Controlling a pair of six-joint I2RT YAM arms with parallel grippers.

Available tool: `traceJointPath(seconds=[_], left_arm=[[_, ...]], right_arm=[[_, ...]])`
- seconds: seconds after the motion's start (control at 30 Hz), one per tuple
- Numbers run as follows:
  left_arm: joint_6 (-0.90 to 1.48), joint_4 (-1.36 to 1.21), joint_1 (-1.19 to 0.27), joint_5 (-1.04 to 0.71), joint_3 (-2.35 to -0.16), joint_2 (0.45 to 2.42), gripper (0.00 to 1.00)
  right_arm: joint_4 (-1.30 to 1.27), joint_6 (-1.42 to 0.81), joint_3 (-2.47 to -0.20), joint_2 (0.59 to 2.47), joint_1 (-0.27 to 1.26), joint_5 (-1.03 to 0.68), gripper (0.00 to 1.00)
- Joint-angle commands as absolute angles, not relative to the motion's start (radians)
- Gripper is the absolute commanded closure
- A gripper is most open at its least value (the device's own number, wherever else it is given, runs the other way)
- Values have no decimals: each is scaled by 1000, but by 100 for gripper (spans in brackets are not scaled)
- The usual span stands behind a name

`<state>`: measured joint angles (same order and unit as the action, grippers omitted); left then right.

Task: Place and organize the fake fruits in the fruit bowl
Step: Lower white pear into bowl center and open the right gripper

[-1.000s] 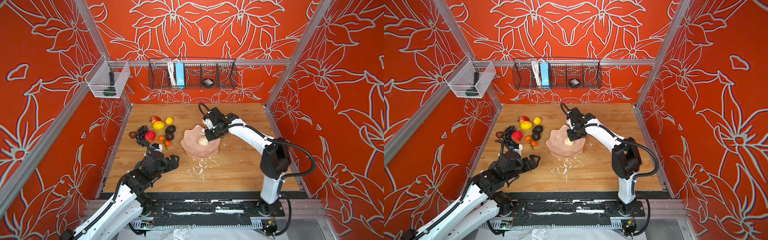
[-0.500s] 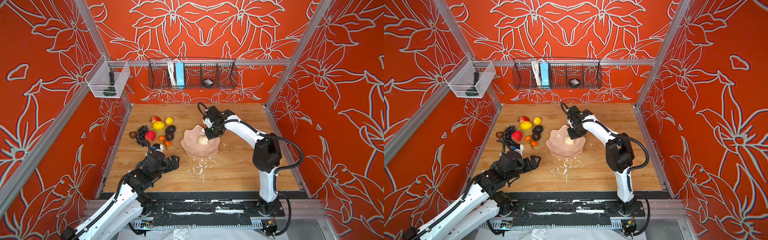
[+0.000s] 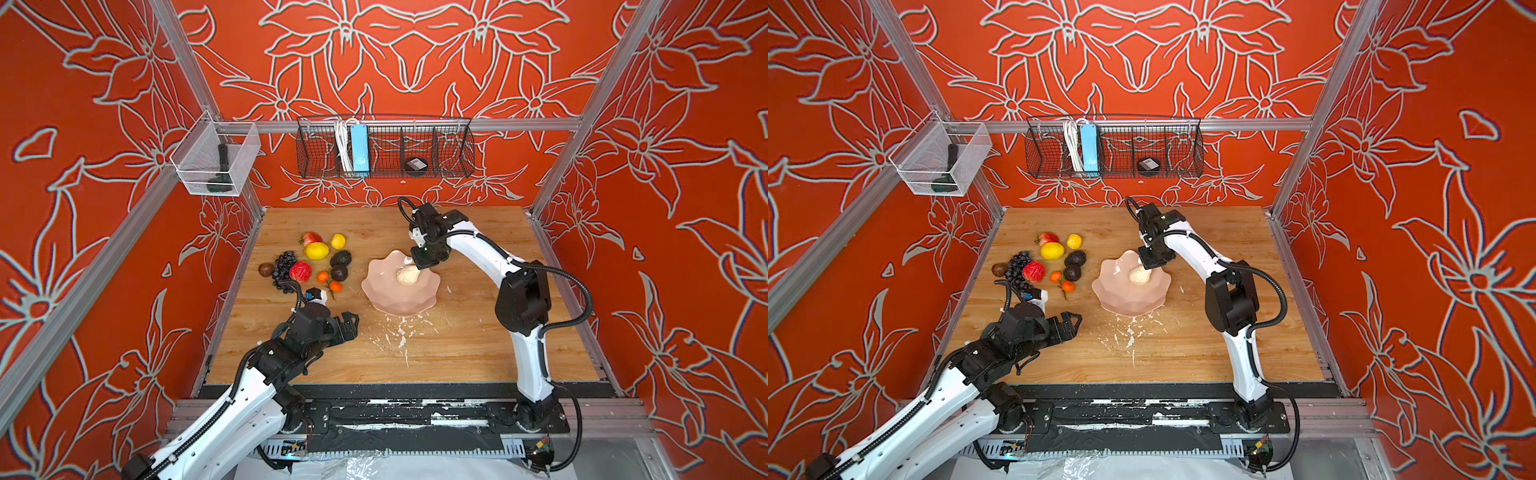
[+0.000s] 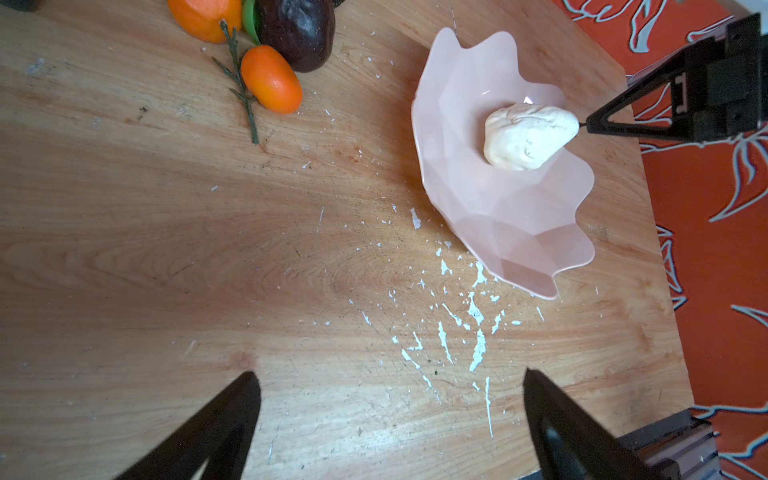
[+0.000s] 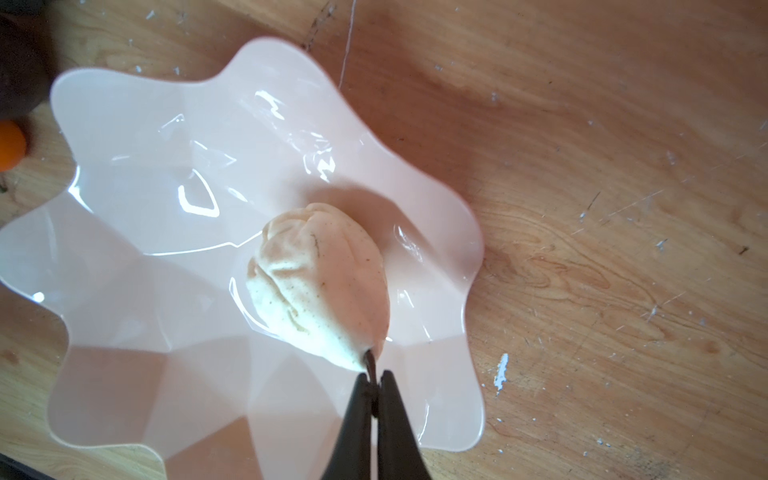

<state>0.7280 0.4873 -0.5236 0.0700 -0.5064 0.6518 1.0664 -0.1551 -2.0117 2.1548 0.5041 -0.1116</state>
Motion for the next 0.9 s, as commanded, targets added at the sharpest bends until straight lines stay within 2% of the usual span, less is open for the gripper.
traceJointPath(seconds=[0.0, 0.4, 0.87], left_arm=[[719, 479, -518, 92, -503, 655, 2], [721, 479, -517, 98, -489, 648, 2], [729, 480, -517, 97, -483, 647, 2]], right_arm=[[1108, -131, -2066, 2199, 499, -110, 100], [1148, -101, -2178, 2271, 501, -151, 100], [1120, -114, -1995, 2074, 500, -131, 100]])
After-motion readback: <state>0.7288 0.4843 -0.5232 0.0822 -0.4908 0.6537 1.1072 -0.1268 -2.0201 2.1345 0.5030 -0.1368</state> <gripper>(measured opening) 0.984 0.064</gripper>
